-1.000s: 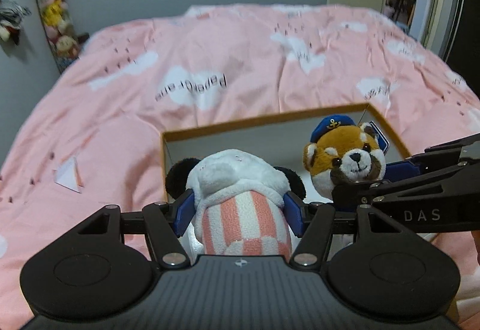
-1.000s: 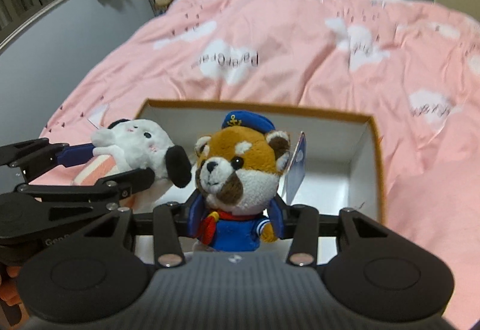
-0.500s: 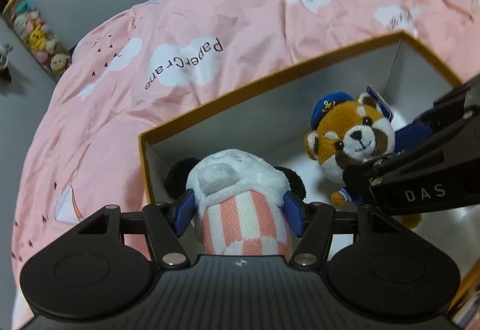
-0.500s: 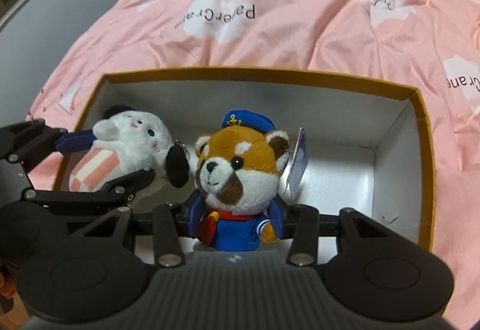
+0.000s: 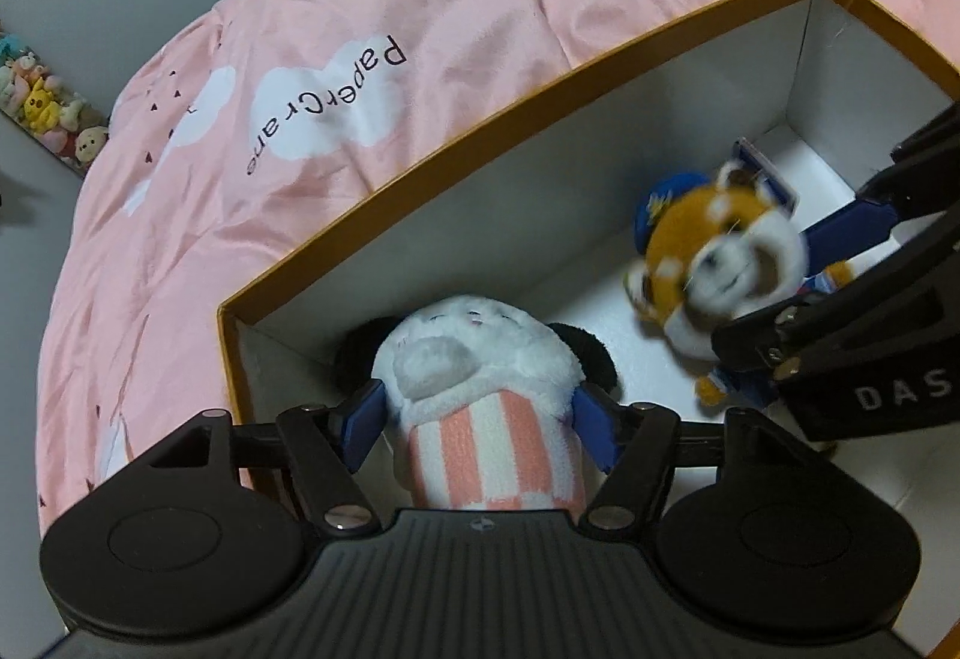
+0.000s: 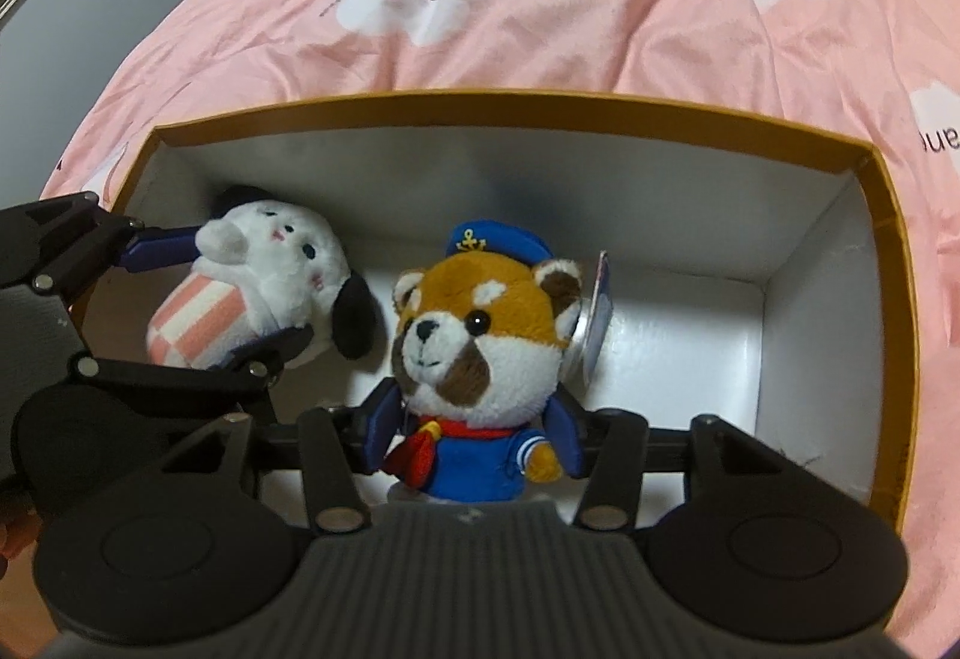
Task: Organize objects
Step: 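Lift both plushes and carry them over the orange shoebox, then lower both plushes into the shoebox and open both tools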
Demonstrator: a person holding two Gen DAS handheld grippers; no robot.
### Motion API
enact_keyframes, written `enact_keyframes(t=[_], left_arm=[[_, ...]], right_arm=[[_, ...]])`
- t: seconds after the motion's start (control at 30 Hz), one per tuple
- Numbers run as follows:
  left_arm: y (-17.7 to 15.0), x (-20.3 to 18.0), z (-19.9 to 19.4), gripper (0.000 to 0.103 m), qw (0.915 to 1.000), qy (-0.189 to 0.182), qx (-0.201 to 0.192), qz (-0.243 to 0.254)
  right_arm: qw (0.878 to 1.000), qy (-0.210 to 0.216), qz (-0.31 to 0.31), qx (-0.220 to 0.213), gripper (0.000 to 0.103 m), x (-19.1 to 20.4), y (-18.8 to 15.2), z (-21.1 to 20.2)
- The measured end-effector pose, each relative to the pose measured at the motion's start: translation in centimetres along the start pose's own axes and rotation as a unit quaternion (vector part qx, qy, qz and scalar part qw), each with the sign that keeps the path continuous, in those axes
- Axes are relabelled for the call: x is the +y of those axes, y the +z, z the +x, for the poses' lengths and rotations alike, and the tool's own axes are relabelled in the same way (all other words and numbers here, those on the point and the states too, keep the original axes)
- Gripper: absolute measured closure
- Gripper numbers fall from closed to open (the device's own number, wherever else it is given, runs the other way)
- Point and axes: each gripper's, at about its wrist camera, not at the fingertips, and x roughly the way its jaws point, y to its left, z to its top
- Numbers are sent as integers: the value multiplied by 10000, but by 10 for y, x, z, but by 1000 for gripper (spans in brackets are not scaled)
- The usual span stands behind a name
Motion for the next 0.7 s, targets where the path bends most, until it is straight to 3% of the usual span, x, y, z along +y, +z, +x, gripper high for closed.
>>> enact_keyframes(t=[0.1,0.23,0.53,0.7], left_arm=[[0,2,2,23,9999,-126,-56,0],[-3,-1,2,21,9998,-94,-134,96],[2,17,-20,23,9983,-459,-276,-239],[-1,22,-23,45,9973,-709,-14,-195]], right_arm=[[10000,65,36,-56,39,-4,-3,-7],[9999,64,38,-80,38,-7,-6,-16],[9999,133,70,9,49,-7,-13,-11],[9999,142,60,7,50,-7,-15,-12]])
